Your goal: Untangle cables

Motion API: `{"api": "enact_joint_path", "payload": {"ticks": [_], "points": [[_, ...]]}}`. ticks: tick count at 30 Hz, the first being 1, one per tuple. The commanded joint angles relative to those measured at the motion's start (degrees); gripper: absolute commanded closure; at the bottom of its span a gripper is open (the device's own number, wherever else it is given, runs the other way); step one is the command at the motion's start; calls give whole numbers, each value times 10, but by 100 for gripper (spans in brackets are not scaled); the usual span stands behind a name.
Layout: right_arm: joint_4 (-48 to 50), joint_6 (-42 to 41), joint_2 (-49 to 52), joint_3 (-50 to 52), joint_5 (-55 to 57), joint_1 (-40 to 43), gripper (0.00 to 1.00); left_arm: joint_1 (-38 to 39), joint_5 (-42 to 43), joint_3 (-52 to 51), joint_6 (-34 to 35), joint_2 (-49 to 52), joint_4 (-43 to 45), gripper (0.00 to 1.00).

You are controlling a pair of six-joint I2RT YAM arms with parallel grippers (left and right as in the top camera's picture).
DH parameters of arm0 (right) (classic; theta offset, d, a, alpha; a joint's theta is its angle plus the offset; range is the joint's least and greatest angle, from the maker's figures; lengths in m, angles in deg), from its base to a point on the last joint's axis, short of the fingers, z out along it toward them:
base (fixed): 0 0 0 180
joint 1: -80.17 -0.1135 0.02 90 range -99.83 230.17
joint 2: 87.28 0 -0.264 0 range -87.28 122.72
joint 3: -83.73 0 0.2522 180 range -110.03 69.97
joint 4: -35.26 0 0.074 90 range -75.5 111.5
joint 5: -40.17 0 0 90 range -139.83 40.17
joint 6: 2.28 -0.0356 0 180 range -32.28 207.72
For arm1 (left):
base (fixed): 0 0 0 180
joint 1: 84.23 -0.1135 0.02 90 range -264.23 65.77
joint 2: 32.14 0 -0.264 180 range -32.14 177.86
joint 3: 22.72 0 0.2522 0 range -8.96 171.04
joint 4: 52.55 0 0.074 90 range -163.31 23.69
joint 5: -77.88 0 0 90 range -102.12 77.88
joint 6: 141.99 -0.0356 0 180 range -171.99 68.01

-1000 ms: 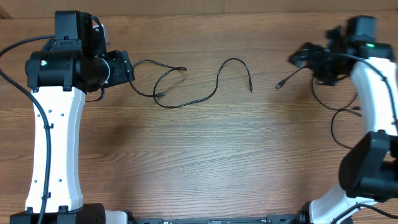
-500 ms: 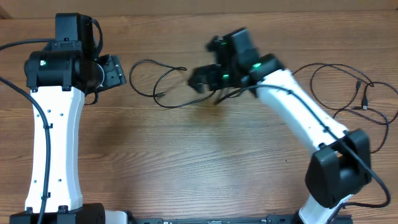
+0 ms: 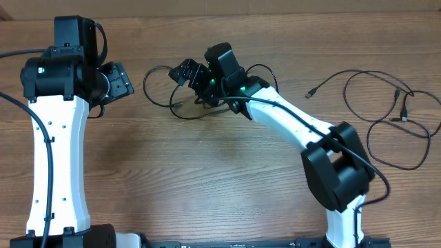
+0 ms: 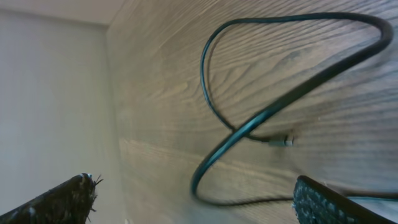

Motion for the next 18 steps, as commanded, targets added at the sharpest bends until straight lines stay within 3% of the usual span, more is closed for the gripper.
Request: {"api": "enact_joint_path", "payload": {"ticks": [1,2,5,6,8,9,14,18], "points": [[31,-59,39,-2,6,-3,4,1,3,12,9,-6,-2,25],[41,-59,47,-2,6,-3,9,1,3,12,9,-6,-2,25],[46,-58,59,-2,16,-2,35,1,3,12,9,-6,-6,26],[46,-51,59,-2,24,-2,48,1,3,12,10,-6,-8,26],[49,-23,59,-3,35,0,87,1,3,12,9,-6,-10,25],[49,-12,59,-4,35,2,96,1,3,12,9,-6,-10,26],[7,53,49,-18,23,37,96,1,3,12,9,-6,-16,26],[-95,170,9,-47,32,100,96,1,3,12,10,-6,-16,26]]}}
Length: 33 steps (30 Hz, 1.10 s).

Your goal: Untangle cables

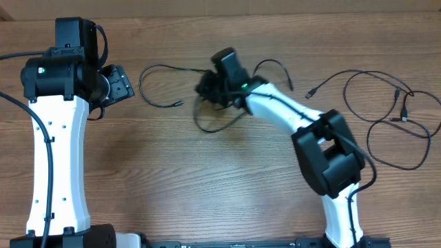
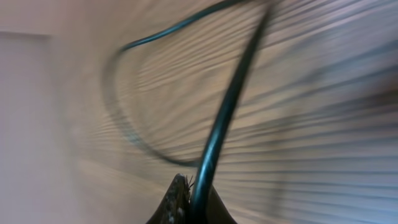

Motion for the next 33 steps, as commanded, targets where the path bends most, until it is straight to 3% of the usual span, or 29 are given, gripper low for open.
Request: {"api": "enact_joint_path", "payload": {"ticks": [1,10,17,23,29,33], "points": [[-69,141,-64,-45,28,77,96,1,1,12,10,-6,0,26],[-327,368,-177,-214,101,282,96,1,1,12,10,-6,7,26],[-458,400,-184,-340,111,456,96,1,1,12,10,-6,8,25],[-572,398,-182,-318,166,577,96,1,1,12,7,-6,22,21],[-588,396,-182,-265,199,628,96,1,1,12,7,-6,29,21],[-577,413,-183,-259,151,634,46,1,1,12,-8,-6,31,20]]}}
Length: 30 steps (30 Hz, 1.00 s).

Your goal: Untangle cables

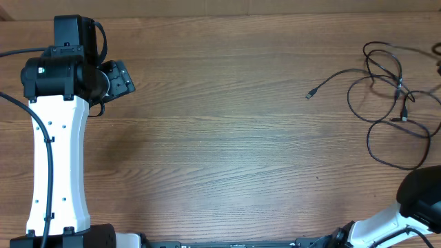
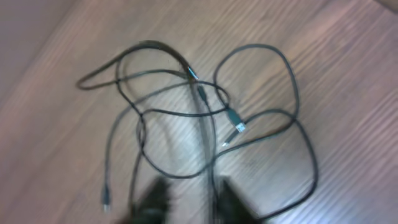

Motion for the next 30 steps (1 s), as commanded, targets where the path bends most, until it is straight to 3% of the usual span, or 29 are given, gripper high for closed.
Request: {"api": "enact_joint_path", "payload": {"ticks": [1,4,6,9,11,15,18,26,30], "points": [[8,33,-1,0,-45,-3,38,1,1,12,-16,-6,6,19],[6,33,-2,-9,-71,-17,19,1,1,12,-34,-6,12,17],[-6,50,-4,-17,-80,-37,13,1,2,12,-49,-6,14,15],[-38,92,-9,-17,-114,-81,13,1,34,12,-84,-6,16,10],[-59,111,-9,-17,-120,-113,13,1,62,12,-108,-5,19,1],[-81,124,-9,-17,-112,-180,11,1,120,12,-178,8,10,0],[-90,123,-9,-16,-86,-228,0,1,119,12,-181,24,-24,0],[-163,90,-10,-14,-37,-289,0,1,91,-10,-154,44,-165,0],[-176,89,-33,17,-39,-290,0,1,87,-74,-146,5,-161,0]]}}
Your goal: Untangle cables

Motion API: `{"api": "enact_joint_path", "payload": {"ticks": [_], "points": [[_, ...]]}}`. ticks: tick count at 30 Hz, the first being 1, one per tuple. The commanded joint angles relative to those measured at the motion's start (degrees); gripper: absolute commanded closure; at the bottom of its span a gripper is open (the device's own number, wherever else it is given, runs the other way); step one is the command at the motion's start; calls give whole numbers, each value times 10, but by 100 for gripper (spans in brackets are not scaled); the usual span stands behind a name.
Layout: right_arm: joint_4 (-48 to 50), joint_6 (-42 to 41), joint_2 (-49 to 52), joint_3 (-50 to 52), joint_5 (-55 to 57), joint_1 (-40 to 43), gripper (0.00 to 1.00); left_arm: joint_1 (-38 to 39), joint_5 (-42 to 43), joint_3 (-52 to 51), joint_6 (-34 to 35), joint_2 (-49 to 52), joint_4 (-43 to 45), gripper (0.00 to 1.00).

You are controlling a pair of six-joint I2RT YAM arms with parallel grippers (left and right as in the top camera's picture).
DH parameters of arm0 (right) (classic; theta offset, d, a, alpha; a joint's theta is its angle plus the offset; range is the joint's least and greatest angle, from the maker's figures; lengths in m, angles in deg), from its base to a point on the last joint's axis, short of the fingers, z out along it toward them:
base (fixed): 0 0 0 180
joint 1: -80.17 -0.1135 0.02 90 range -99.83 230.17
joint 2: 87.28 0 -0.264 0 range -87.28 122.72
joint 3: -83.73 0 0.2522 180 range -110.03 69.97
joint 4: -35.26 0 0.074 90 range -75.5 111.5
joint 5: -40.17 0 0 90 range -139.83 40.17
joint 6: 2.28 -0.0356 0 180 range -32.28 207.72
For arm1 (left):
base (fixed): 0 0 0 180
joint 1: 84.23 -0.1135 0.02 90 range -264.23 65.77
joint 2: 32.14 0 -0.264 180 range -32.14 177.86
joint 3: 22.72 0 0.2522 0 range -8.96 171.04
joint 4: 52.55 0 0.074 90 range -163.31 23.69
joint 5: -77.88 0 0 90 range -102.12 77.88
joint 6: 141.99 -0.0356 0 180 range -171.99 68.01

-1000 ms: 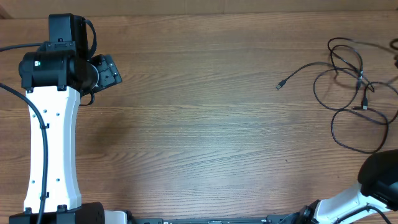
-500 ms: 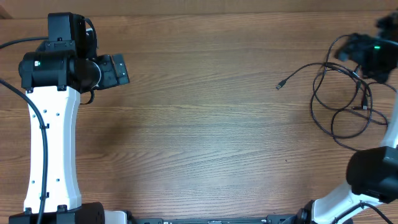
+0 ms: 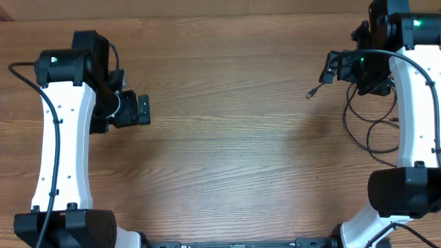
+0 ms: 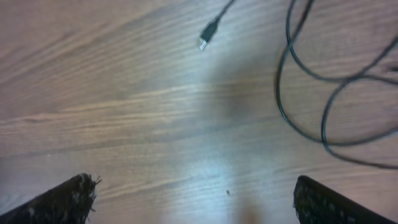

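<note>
Thin black cables [image 3: 370,122] lie in overlapping loops at the table's right side, partly hidden under my right arm. One free end with a small connector [image 3: 311,92] points left. In the right wrist view the connector [image 4: 208,32] and the cable loops [image 4: 303,99] lie ahead of the jaws on the wood. My right gripper [image 3: 331,69] hovers just left of the loops; its fingers [image 4: 69,196] stand wide apart with only bare table between them. My left gripper [image 3: 135,110] hangs over the left part of the table, far from any cable.
The wooden table [image 3: 227,145] runs from left to right between the two arms. Its far edge [image 3: 227,15] lies along the top of the overhead view. The right arm's own lead drapes along its white link [image 3: 413,103].
My right gripper, then blurred and closed over the cable heap at the far right, is now open and left of the heap. The left gripper has moved nearer and to the right.
My right gripper stood open around a small looped cable at the table's middle, then was shut on it. Then that cable was gone from the middle and the gripper was over the heap at the far right. Now the jaws are open and hold nothing.
</note>
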Motion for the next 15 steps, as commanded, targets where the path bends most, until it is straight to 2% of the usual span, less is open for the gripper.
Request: {"api": "enact_joint_path", "payload": {"ticks": [1,7,12,15], "points": [[8,-6,-45,34,12,0,0,0,-9,-70,15,-55,18,0],[99,-10,-170,191,7,0,0,0,-9,-241,24,-219,153,0],[238,-10,-332,360,-7,0,0,1,-9,-385,24,-426,309,0],[292,-10,-413,434,-7,0,0,1,-10,-443,33,-527,357,1]]}}
